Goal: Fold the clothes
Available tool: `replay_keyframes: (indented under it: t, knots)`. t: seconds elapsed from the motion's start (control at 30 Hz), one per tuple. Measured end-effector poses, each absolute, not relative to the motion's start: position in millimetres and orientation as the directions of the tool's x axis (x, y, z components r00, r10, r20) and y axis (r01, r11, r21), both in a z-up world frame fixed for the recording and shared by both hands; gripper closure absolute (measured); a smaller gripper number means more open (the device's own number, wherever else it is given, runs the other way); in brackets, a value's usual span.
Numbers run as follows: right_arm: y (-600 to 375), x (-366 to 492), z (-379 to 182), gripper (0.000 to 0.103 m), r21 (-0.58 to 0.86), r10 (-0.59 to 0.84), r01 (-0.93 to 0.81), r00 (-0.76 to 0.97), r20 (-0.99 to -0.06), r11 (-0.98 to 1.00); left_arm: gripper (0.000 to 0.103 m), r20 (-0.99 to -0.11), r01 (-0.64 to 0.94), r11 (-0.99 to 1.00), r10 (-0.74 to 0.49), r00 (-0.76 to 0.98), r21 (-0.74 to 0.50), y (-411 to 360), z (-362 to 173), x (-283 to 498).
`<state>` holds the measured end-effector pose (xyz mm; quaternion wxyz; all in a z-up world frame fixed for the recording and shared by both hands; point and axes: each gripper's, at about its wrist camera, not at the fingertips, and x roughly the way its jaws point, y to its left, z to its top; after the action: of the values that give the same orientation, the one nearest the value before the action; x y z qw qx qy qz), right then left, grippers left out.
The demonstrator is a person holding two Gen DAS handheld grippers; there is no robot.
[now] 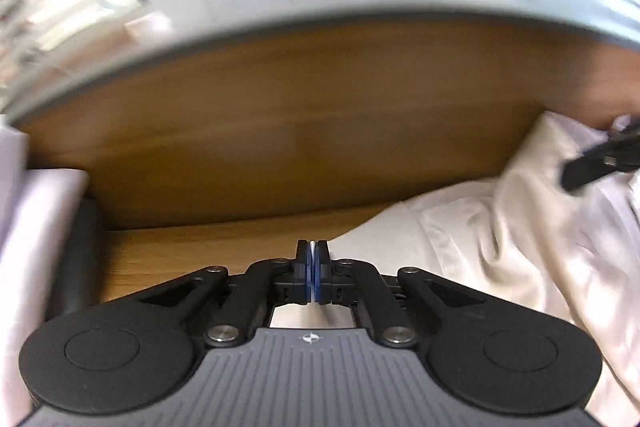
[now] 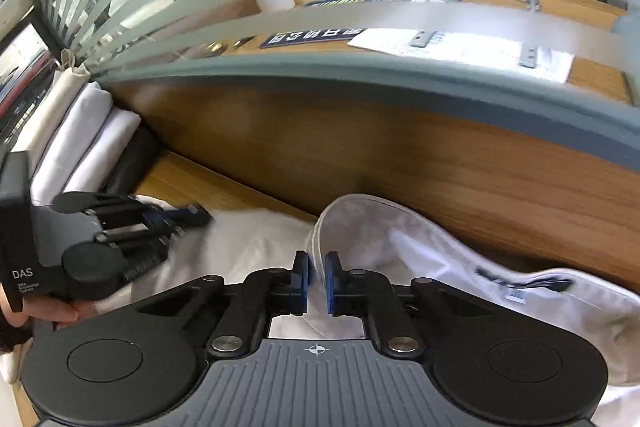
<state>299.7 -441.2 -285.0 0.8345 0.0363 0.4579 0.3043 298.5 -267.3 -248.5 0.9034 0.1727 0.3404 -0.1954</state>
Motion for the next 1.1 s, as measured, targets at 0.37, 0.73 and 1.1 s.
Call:
replay_keyframes:
  t: [0.37,0.73,1.1]
  knots:
    - [-453.8,299.5,-278.7,0.078,0.289,0.48,-0.421,0.474,-0.738,0.86,0.095,-0.694,0.417,0.865,-0.12,0.71,0.277,-264.4,-264.3,299.6]
    - [-528.9,238.2,-267.0,0.076,0.278,0.424,-0.35,0.467,-0.776,0.895,0.064,-0.679,0.392,0.904,-0.183,0.711,0.167,-259.5,-238.2,290.8]
    - [-574.7,196.5,-277.0,0.076,0.282,0.345,-0.204,0.44,-0.829,0.938,0.064,-0.664,0.477,0.878,-0.334,0.669,0.04,-279.5,-187.0,248.3]
